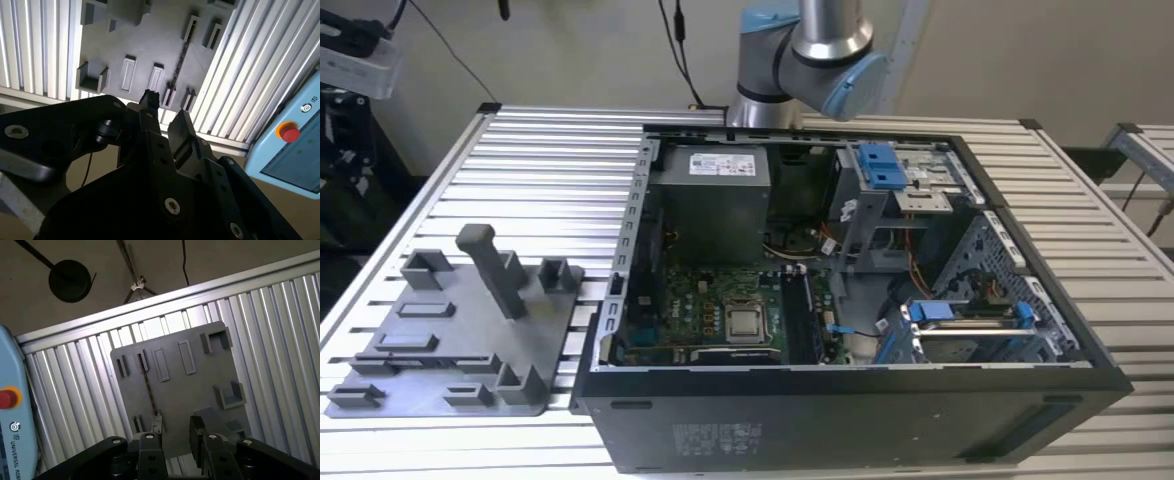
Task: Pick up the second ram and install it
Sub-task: 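Pick up the second ram and move it above second insertion slot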
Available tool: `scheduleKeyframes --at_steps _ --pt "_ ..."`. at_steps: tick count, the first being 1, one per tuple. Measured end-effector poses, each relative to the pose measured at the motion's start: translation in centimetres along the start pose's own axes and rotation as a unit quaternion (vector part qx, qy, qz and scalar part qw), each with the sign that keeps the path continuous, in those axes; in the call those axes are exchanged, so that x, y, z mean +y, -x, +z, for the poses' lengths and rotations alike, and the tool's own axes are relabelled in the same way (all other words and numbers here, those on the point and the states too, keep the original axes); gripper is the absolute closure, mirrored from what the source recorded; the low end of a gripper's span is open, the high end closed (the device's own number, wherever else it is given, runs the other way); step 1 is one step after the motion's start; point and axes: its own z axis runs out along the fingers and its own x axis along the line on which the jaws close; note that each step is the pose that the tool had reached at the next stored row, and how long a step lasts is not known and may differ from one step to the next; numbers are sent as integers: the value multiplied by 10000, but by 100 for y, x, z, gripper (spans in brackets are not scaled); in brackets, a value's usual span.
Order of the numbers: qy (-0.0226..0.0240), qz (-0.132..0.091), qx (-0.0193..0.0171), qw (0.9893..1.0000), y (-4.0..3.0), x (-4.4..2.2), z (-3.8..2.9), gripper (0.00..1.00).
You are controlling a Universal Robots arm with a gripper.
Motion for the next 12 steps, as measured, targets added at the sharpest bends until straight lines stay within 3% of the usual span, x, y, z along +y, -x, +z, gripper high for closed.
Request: scheduleKeyframes --at_steps 6,12 --pt "8 -430 6 9991 -4 10 43 64" --pt "11 -682 6 9977 -21 51 113 64"
